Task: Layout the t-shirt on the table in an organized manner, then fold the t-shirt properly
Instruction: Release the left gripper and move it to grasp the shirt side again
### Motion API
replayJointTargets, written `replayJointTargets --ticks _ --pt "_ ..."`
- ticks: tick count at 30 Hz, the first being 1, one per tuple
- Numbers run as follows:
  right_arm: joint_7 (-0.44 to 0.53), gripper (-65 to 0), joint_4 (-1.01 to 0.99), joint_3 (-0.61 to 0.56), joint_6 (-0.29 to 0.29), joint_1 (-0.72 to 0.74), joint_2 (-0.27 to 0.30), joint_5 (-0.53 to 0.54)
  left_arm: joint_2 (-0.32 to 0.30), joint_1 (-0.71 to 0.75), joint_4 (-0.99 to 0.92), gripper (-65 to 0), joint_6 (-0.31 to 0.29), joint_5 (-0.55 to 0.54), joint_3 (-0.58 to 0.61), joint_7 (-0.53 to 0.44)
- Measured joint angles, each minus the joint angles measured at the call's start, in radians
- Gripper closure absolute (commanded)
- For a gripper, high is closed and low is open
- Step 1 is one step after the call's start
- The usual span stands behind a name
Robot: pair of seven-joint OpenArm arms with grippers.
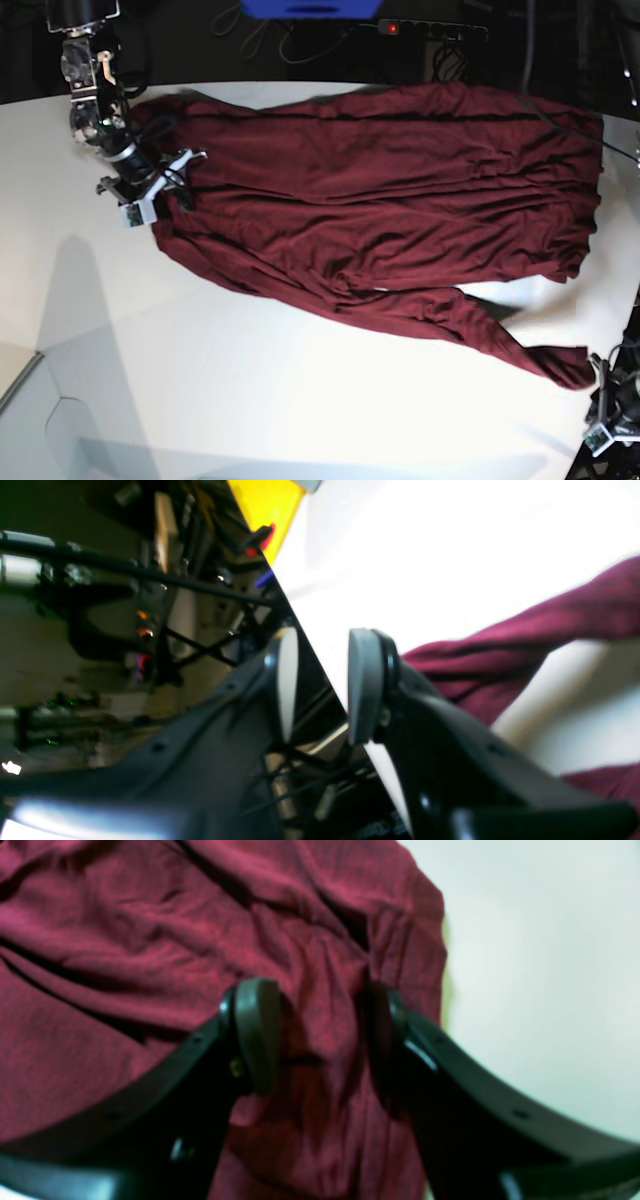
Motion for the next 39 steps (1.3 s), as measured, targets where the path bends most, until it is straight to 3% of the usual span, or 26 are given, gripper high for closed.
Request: replayJointTargets --ticks 4,18,23,27,30,34,36,39 --pt "-0.005 -28.1 -0.001 0.000 0.000 0.009 0.000 0.000 -0.023 0.003 0.045 -17.6 -0.008 -0.008 0.113 0.000" --pt "-0.008 -28.1 -0.001 -0.001 0.000 0.011 0.000 0.000 -0.020 0.032 0.056 -17.3 -0.002 -0.015 0.095 -0.004" --pt "-0.019 -28.1 -0.003 -0.001 0.000 0.023 0.000 -0.005 0.014 0.171 0.041 -17.4 -0.006 -0.002 -0.041 0.016" --pt "-0.017 -28.1 -0.004 -0.001 0.000 0.023 0.000 -0.006 0.121 0.198 -0.006 -17.5 -0.004 -0.005 -0.203 0.012" --pt "-0.017 -28.1 -0.004 -0.002 0.000 0.023 0.000 -0.007 0.212 0.195 -0.062 -17.6 -0.002 -0.002 -0.389 0.009" --pt "-0.014 -28.1 -0.005 -0.001 0.000 0.023 0.001 -0.007 0.278 0.197 -0.162 -17.7 0.008 0.000 -0.560 0.014" --pt "-0.019 -28.1 -0.005 -0.001 0.000 0.025 0.000 -0.006 0.312 0.203 -0.206 -17.7 0.111 0.003 -0.624 0.023" --pt "-0.019 -28.1 -0.005 -0.002 0.000 0.025 -0.003 -0.007 0.373 0.209 -0.217 -17.7 0.175 0.002 -0.719 0.023"
